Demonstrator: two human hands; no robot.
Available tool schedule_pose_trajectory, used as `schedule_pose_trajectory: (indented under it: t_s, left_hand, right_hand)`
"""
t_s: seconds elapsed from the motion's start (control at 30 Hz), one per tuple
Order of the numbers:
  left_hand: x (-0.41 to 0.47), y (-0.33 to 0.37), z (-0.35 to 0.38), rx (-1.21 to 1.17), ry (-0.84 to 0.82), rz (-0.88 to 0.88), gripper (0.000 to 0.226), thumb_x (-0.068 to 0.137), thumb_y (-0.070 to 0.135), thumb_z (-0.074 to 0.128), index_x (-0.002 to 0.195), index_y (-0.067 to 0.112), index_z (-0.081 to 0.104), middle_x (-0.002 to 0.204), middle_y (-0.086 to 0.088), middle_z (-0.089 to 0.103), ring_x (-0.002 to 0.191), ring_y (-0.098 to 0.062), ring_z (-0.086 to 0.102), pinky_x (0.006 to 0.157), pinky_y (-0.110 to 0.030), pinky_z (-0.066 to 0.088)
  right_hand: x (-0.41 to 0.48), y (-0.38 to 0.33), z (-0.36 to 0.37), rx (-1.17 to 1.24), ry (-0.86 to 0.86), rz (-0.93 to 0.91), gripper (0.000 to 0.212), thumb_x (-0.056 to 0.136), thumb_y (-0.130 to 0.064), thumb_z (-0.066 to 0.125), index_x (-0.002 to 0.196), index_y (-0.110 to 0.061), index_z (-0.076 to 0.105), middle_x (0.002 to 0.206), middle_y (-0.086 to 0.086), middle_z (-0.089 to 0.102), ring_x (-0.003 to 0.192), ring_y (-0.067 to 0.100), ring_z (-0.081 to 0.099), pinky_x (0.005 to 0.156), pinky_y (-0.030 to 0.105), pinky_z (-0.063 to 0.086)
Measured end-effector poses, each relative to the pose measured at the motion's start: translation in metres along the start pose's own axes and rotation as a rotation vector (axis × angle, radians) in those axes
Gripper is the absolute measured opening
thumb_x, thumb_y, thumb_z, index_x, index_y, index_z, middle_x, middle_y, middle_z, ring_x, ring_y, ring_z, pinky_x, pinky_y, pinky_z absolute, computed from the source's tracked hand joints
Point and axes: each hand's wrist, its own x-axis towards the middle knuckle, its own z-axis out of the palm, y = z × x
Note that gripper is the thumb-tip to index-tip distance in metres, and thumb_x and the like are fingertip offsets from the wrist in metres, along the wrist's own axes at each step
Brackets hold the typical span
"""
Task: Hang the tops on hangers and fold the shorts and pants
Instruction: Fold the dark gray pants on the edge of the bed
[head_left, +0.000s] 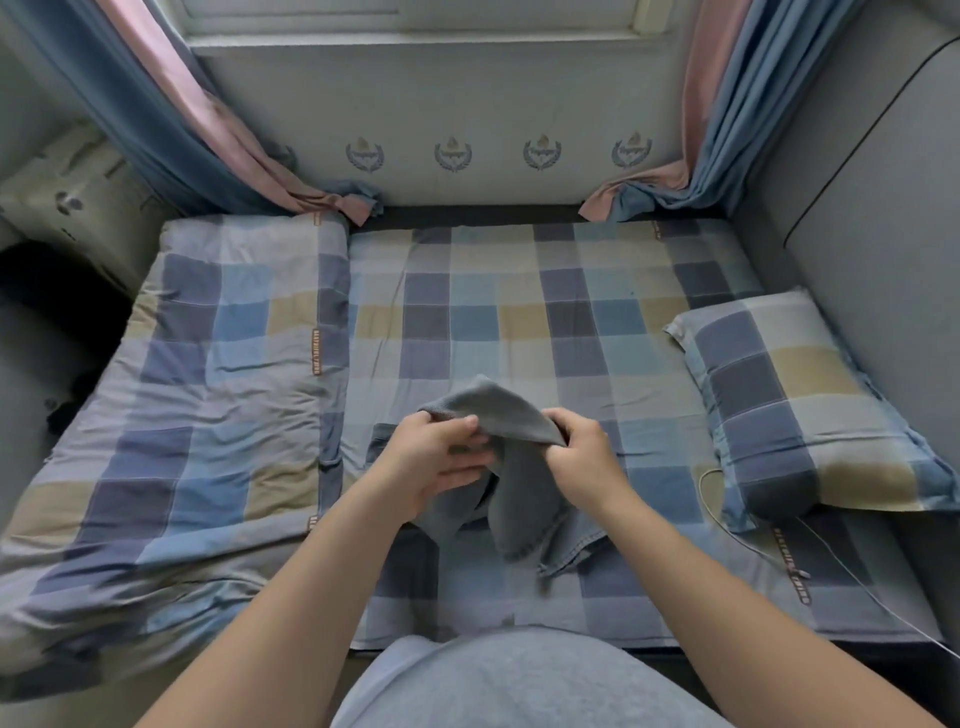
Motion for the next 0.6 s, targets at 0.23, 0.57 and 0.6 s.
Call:
schedule_pose_trajectory:
  t_s: [0.23,0.57,0.6]
  left_hand:
    - [0.014,0.008,0.008,1.168,0.096,0.478,0.139,0.052,0.065,0.086,0.154,0.046,-0.006,0.165,0.013,-0.001,0.152,-0.019,0.000,0.122,-0.054,0.010]
    - [0.020,-0.006,0.090,0.771,-0.513,0.484,0.025,0.083,0.026,0.074,0.105,0.024,0.061,0.083,0.003,0.073,0.076,-0.019,0.070,0.070,-0.038,0.058]
    - [0.021,-0.006,0.089,0.729,-0.504,0.446,0.017,0.088,0.023,0.070,0.101,0.017,0.060,0.071,-0.001,0.070,0.065,-0.024,0.068,0.061,-0.039,0.056]
  right_hand:
    - [0.000,-0.025,-0.062,0.055,-0.224,-0.182,0.025,0.092,-0.020,0.052,0.097,-0.034,0.073,0.095,-0.007,0.074,0.096,0.014,0.068,0.082,0.031,0.056]
    - [0.008,-0.095,-0.152,-0.407,-0.167,-0.361,0.022,0.089,-0.006,0.065,0.100,-0.025,0.070,0.089,-0.001,0.067,0.084,0.017,0.062,0.082,0.033,0.053]
    - [0.010,-0.098,-0.159,-0.481,-0.123,-0.371,0.024,0.090,-0.005,0.064,0.101,-0.025,0.070,0.094,-0.003,0.066,0.090,0.017,0.061,0.088,0.035,0.052]
